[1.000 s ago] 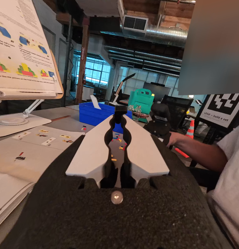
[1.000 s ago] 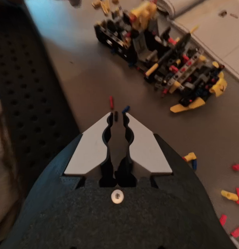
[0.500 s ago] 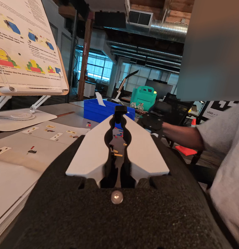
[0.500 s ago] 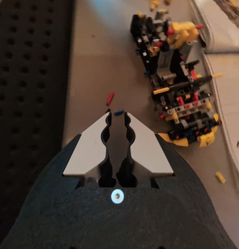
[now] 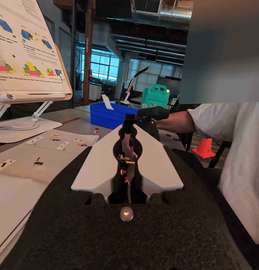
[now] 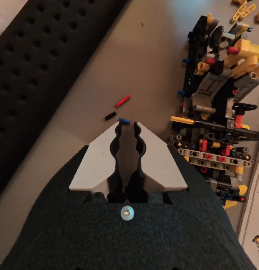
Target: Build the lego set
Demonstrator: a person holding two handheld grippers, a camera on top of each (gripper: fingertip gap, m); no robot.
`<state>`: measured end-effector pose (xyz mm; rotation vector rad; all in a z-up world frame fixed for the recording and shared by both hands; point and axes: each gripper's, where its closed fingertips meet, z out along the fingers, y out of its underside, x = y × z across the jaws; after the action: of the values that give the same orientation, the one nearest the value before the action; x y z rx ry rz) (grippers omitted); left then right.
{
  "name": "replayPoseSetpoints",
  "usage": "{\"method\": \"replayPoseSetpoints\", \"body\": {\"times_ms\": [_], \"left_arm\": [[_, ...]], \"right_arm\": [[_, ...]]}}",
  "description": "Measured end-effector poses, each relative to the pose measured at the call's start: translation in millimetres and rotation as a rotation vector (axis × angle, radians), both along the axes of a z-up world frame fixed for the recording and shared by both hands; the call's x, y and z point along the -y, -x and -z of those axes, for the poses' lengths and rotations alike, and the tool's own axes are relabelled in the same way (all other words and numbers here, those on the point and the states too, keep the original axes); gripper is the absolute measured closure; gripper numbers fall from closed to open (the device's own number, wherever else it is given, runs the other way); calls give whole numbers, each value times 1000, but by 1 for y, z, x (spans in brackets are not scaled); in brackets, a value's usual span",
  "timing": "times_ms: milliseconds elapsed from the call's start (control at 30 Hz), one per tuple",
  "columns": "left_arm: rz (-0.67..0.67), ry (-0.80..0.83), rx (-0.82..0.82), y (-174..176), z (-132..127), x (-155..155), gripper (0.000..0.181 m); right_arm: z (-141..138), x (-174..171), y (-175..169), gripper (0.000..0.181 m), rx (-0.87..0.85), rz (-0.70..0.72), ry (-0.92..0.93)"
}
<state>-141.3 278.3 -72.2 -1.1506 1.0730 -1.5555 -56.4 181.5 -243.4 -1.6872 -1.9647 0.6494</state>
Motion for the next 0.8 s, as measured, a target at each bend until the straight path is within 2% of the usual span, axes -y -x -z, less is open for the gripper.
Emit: {"method": "replayPoseSetpoints", "body": {"times_ms": [433,633,800], "left_arm": [[15,-1,-3,-2,0,5,174],[11,-1,-1,-1,-1,4,174],[10,-5,-7,-3,0,6,174]], "right_arm": [[0,4,13,173,-18,-31,-33],[0,7,12,173,-12,26,-9],[1,5,8,173,24,132,19]]}}
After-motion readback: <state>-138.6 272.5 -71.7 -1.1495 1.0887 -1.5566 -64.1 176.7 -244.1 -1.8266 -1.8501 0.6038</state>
